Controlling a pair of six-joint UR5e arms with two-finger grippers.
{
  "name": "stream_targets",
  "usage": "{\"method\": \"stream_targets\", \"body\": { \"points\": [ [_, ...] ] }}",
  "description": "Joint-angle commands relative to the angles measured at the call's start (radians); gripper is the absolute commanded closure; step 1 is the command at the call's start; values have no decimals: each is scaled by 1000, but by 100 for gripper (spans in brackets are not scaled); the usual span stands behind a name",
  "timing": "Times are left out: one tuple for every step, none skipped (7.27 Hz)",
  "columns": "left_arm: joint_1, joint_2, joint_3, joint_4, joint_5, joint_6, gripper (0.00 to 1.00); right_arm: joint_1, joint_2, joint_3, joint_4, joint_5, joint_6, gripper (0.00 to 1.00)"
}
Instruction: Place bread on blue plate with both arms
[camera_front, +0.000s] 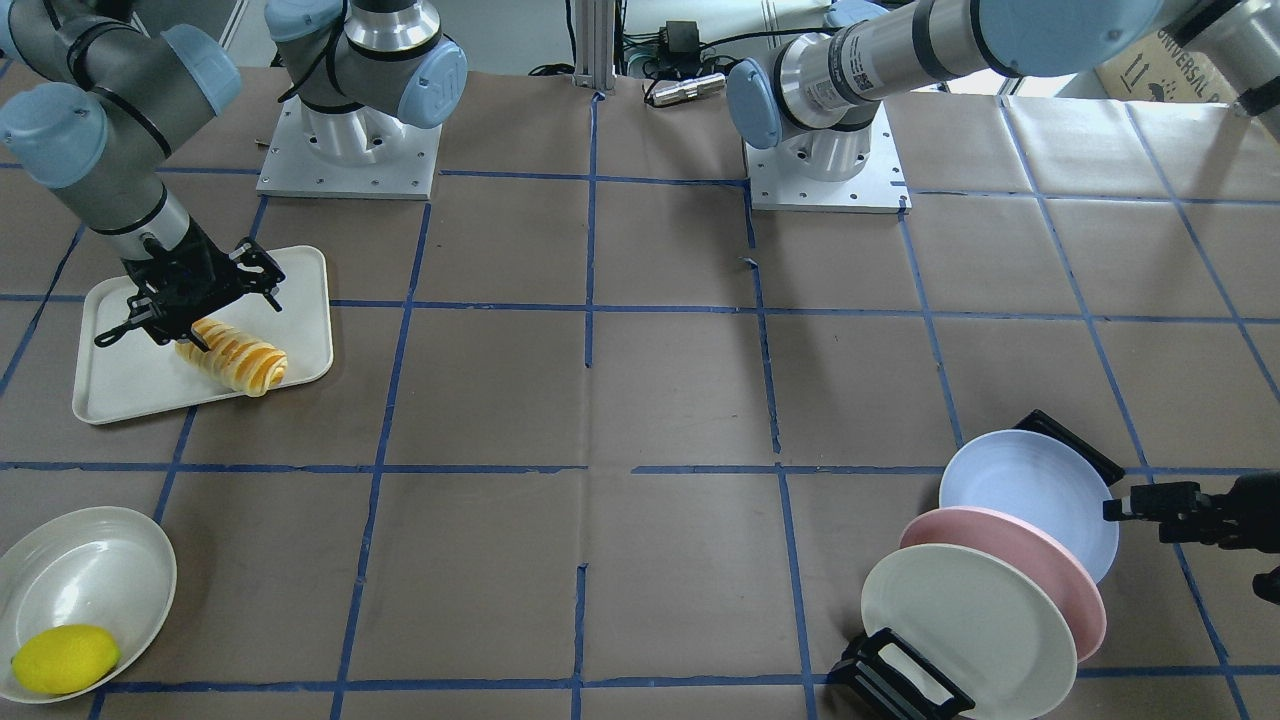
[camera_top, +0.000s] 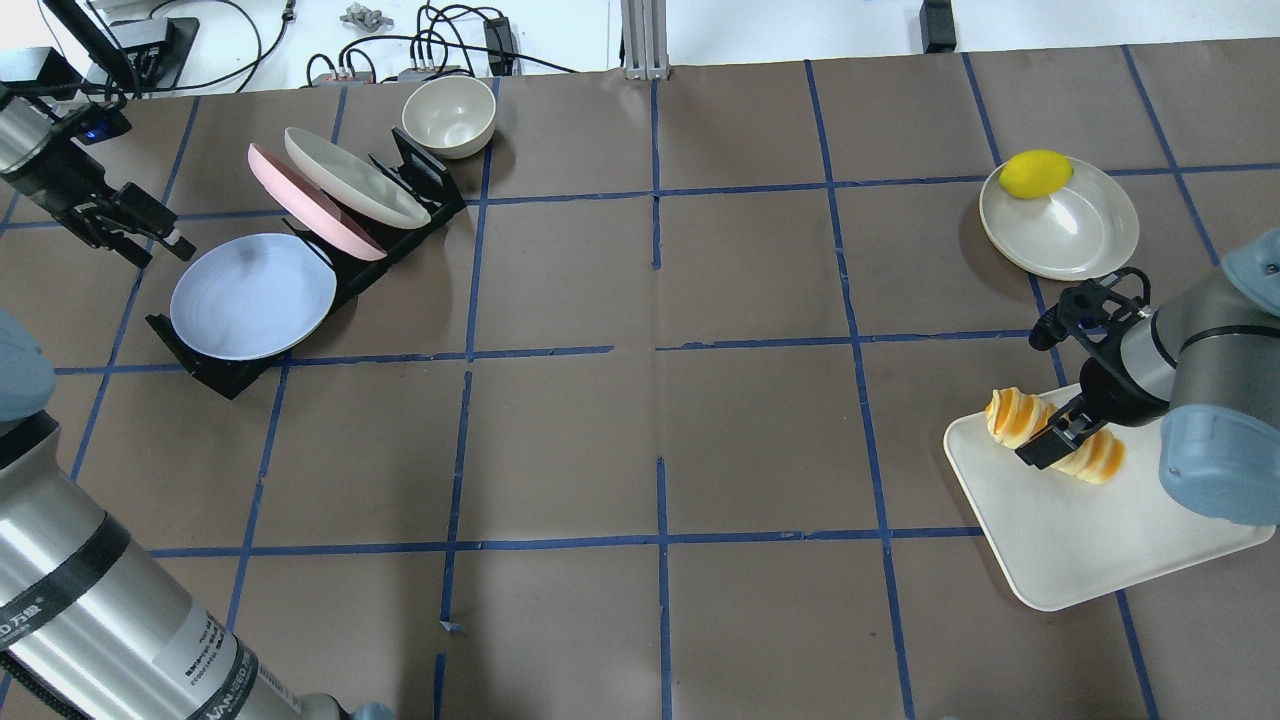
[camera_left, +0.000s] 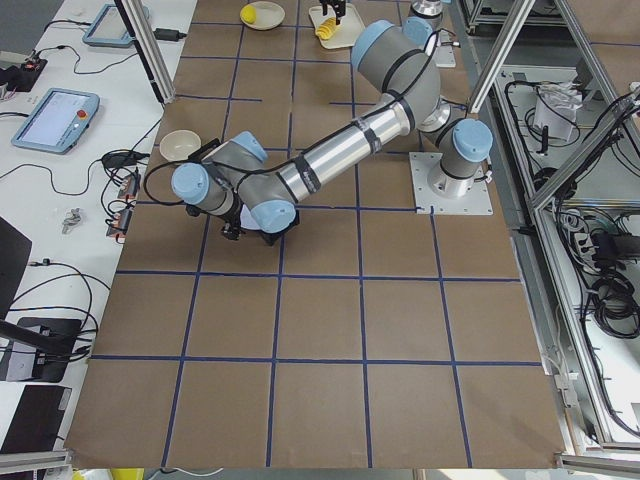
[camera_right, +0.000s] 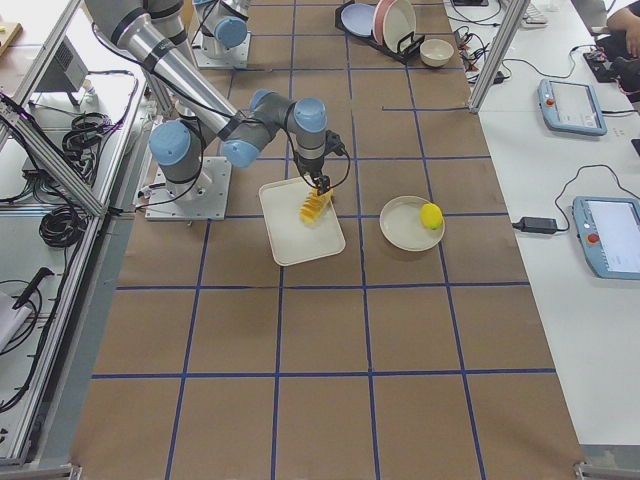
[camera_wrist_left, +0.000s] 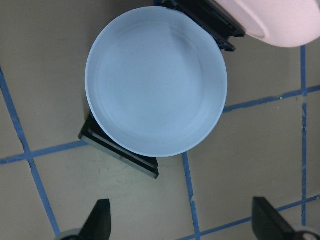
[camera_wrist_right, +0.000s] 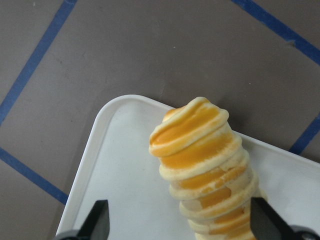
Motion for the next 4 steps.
{"method": "stream_targets", "body": {
  "points": [
    [4, -62, 2, -5, -39, 3, 11, -10, 68, 1, -95, 1, -36, 0],
    [4, -70, 3, -19, -38, -2, 47, -10, 107, -3, -120, 1, -41, 0],
    [4, -70, 14, -66, -39, -4, 76, -10, 142, 4, -157, 3, -32, 0],
    [6, -68, 25, -81, -39, -5, 82, -8, 171, 0, -186, 1, -37, 6]
  ]
}}
